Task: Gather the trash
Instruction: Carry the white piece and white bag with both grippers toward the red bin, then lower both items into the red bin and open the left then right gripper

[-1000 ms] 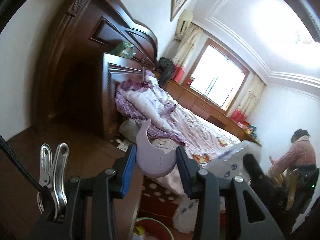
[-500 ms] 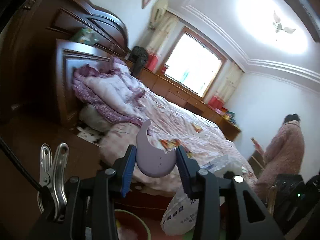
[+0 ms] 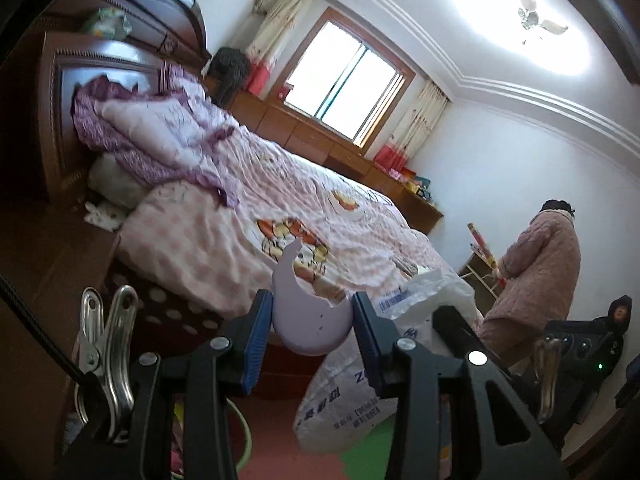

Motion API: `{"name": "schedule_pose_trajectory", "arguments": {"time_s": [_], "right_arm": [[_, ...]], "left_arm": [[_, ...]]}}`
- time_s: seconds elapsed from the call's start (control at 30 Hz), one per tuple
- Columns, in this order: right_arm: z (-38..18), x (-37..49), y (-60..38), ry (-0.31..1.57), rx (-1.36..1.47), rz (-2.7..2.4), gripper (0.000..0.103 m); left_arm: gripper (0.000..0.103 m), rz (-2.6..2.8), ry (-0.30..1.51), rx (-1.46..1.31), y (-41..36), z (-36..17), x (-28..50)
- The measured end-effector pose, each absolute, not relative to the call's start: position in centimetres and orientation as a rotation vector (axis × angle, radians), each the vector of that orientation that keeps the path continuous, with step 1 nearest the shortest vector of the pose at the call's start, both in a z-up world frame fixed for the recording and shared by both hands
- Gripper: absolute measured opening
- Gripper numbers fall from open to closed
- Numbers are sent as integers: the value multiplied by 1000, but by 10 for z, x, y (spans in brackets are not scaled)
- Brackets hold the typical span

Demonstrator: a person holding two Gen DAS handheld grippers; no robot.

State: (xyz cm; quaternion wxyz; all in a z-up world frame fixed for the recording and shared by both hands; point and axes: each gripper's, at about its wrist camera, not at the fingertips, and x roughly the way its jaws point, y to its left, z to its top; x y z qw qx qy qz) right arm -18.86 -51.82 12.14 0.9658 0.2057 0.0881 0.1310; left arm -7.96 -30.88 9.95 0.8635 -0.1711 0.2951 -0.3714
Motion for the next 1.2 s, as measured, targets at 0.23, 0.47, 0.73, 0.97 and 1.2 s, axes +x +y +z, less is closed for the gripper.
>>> {"name": "schedule_pose_trajectory", "arguments": {"time_s": [0.23,0.47,0.73,0.97,1.2], "right_arm": [[109,-199,-520,187,380,257,2],[78,-186,-535,257,443,255,2],[35,-165,-548,352,510,255,2],[1,-146,-553,434,548,258,2],[-35,-127,-550,524,506,346,2]], "left_arm": [[43,-761,679,-363,-320,78,-75],[43,-743,747,-333,-337,52,-65],[43,-714,815,-288,-356,24,-49],[42,-662,902,-290,-363,-8,-28],[43,-599,1004,-266,-366,-43,-11]]}}
